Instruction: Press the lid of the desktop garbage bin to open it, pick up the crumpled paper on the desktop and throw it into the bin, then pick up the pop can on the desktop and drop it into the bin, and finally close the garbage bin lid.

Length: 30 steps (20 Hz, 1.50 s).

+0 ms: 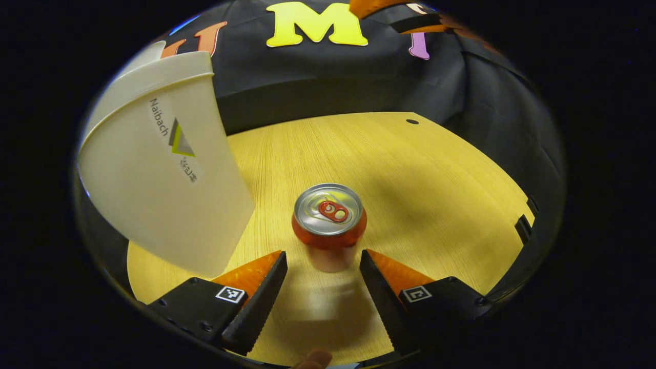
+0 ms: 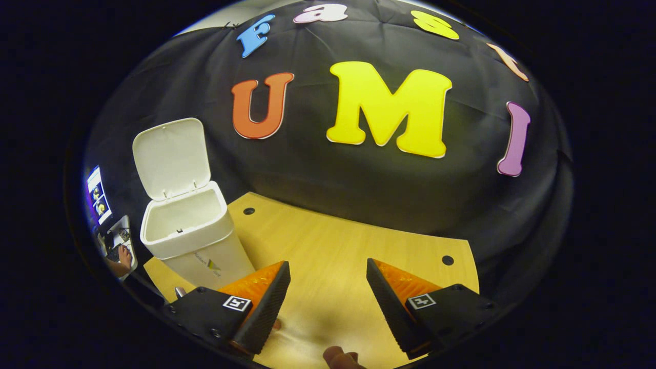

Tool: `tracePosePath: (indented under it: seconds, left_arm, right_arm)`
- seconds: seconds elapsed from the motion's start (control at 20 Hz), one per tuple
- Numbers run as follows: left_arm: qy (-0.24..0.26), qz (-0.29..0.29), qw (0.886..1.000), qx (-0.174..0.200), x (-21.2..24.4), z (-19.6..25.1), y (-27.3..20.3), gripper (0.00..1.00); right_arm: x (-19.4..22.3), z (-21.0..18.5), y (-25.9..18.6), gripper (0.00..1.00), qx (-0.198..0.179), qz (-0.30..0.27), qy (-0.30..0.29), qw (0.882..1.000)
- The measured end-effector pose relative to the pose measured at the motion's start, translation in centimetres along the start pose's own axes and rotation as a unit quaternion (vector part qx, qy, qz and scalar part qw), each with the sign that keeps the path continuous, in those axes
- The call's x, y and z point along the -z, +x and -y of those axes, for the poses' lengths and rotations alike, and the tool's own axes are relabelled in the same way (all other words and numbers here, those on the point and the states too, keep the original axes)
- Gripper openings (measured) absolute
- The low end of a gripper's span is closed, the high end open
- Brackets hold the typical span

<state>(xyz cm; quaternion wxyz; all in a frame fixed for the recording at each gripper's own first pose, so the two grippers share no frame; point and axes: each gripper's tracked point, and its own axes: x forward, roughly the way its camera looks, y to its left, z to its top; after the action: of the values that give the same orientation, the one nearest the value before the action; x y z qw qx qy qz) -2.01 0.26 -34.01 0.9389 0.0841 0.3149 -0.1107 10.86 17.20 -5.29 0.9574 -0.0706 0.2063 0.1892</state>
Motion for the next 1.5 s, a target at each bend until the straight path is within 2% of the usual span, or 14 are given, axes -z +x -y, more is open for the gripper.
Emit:
tracePosePath:
  seconds: [0.15, 0.3, 0.5, 0.75, 0.95, 1.3, 1.5]
  left_arm:
    - [0.003, -0.006, 1.0, 0.01, -0.1, 0.4, 1.8, 0.95]
    - [0.007, -0.015, 1.0, 0.003, -0.1, 0.4, 3.1, 0.95]
    - [0.008, -0.013, 1.0, 0.016, -0.3, 1.0, 3.5, 0.95]
    - [0.025, -0.004, 1.0, 0.017, -1.7, 1.5, 2.6, 0.87]
    - [0.027, 0.009, 1.0, 0.007, -5.8, 1.0, -1.3, 0.87]
    - [0.002, 0.026, 1.0, -0.011, -14.4, 0.3, -8.0, 0.87]
    - [0.002, 0.081, 0.995, -0.05, -21.3, -1.5, -12.2, 0.86]
  right_arm:
    - [1.4, 2.4, -0.5, 0.95, 0.02, -0.012, -0.01, 1.0]
    - [3.0, 4.5, -1.1, 0.95, 0.035, -0.028, -0.02, 0.999]
    - [4.9, 5.5, -1.7, 0.95, 0.031, -0.048, -0.012, 0.998]
    - [6.0, 6.9, -2.3, 0.94, 0.034, -0.055, -0.003, 0.998]
    - [6.5, 8.2, -3.0, 0.94, 0.037, -0.052, 0.0, 0.998]
    - [8.3, 9.5, -3.9, 0.94, 0.036, -0.053, 0.013, 0.998]
    - [9.2, 10.0, -4.0, 0.94, 0.036, -0.059, 0.017, 0.997]
